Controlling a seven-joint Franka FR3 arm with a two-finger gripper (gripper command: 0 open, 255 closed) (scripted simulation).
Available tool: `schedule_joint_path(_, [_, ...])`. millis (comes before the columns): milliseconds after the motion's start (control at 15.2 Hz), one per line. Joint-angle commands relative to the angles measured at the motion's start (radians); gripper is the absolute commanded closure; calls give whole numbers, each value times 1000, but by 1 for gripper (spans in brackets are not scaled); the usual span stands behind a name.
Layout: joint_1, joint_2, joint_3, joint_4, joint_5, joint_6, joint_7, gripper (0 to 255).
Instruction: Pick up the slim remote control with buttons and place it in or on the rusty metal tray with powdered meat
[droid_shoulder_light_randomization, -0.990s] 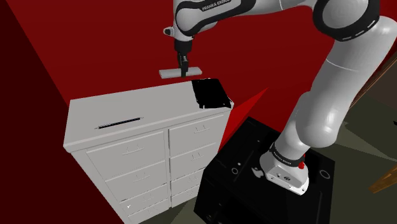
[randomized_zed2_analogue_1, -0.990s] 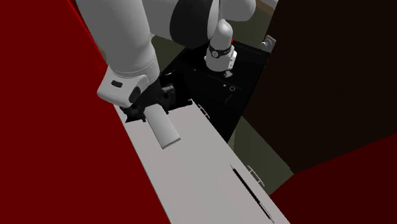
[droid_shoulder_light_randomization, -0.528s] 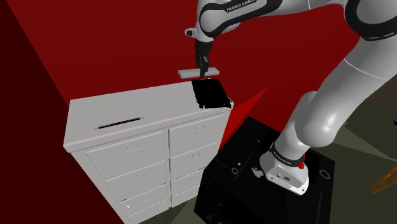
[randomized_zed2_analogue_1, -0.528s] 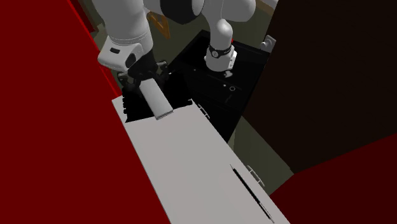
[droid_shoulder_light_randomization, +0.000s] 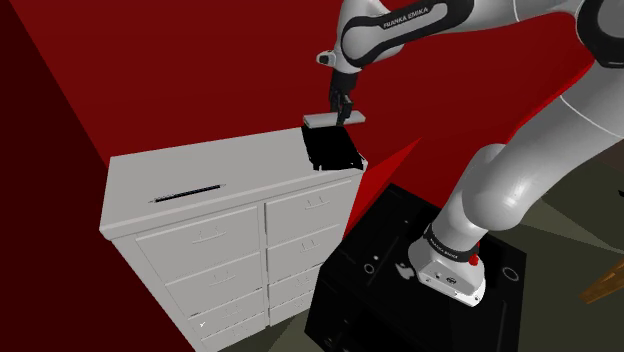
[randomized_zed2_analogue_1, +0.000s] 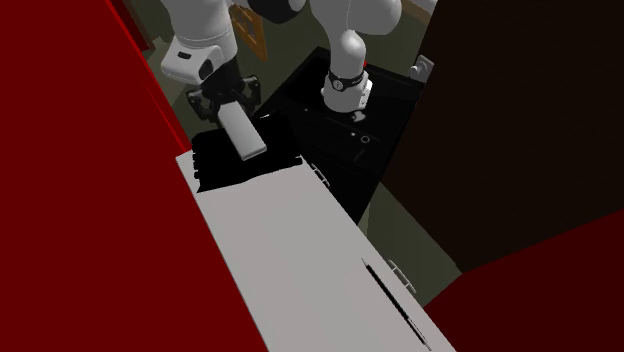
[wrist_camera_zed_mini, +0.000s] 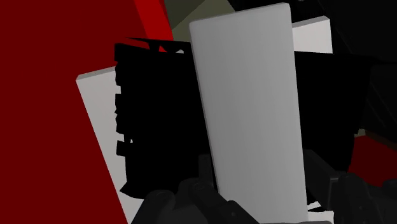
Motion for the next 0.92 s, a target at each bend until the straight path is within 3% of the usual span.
schedule_joint_path(0, [0,12,-2,-17,1,29,-2,255])
schedule_joint_path(528, [1,67,-10,-78,9,145,-9,255])
schedule_joint_path(858, [1,70,-10,-81,9,151,-9,255])
